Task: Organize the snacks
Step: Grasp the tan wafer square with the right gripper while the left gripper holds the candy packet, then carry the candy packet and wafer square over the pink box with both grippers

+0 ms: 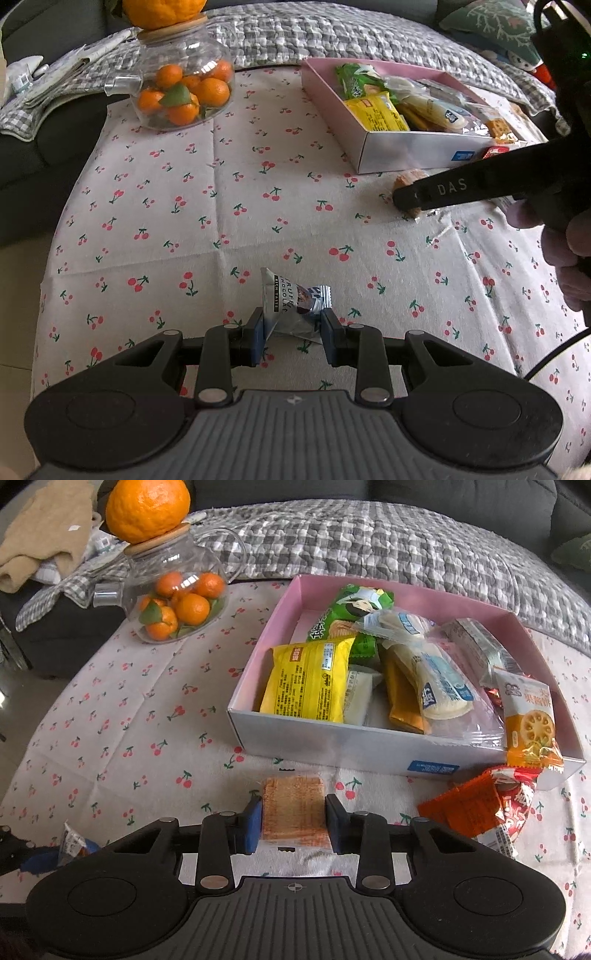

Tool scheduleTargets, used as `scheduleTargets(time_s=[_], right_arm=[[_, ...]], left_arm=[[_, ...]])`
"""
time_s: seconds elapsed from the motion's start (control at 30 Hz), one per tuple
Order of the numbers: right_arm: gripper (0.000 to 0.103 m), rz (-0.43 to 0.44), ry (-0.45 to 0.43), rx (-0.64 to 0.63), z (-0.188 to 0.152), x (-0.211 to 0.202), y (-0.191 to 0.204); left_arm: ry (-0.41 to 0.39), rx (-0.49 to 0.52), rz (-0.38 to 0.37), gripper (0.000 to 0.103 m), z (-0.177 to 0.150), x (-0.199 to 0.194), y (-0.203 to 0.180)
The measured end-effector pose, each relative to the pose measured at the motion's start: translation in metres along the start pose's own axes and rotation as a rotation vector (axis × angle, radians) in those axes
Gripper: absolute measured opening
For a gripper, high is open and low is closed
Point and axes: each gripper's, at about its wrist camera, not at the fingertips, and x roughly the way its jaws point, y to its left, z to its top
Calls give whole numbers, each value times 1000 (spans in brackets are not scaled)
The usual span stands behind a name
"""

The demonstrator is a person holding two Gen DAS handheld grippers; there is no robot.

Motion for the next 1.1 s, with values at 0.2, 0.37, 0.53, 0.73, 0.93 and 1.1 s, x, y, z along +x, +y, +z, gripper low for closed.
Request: scheduleTargets(time_s=[0.2, 0.37, 0.53, 0.73, 0.93, 1.1], right_arm=[[33, 0, 17, 10, -6, -7, -2], [33, 7, 16, 23, -9, -20, -3], [33, 24, 17, 32, -9, -32, -7], [33, 66, 5, 77, -3, -52, -22], [33, 76, -17, 141, 2, -64, -42], [33, 88, -35, 188, 7, -71, -58]], left_arm=[[-5, 10, -2, 28, 5, 1, -5], [-16, 18, -9, 28, 11, -1, -11], [-36, 16, -15, 28, 19, -5, -18], [-68, -4, -31, 28, 34, -12, -22], [-102, -38, -44, 28, 54, -15, -27], [-125, -58, -55, 28, 71, -14, -34]])
